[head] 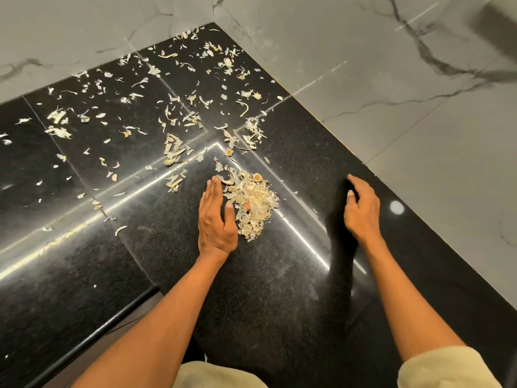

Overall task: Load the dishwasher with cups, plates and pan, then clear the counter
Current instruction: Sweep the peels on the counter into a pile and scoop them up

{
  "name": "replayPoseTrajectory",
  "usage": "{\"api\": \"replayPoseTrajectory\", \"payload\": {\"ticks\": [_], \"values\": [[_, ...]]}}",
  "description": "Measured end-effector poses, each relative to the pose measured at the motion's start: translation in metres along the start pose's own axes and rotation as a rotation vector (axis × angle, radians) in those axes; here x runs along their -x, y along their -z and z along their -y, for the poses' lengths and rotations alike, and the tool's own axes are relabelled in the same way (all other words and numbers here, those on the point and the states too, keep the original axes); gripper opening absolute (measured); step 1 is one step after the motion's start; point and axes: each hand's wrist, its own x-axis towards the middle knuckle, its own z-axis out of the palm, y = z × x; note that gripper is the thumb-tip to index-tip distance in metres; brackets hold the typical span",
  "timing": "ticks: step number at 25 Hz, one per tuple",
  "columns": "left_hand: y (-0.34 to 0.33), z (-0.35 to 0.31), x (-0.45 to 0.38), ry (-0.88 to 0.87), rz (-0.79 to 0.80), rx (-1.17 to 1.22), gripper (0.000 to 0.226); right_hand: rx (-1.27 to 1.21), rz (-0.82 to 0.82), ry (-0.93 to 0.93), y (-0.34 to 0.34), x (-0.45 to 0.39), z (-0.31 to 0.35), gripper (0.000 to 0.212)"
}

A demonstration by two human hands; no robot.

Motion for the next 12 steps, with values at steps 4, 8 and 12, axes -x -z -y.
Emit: {"api": "replayPoseTrajectory", "payload": {"ticks": [4, 8, 12], "values": [[0.0, 0.0, 0.0, -0.003, -0.004, 0.0, 0.063, 0.013, -0.115, -0.169, 0.01, -0.019, -0.015, 0.048], [0.0, 0.001, 0.0, -0.005, -0.003, 0.002, 0.063, 0.016, 0.026, -0.049, 0.005, -0.024, -0.013, 0.049], [0.0, 0.0, 0.0, -0.004, -0.001, -0.008, 0.062, -0.042, -0.038, -0.02, 0.009, -0.042, -0.008, 0.047]]}}
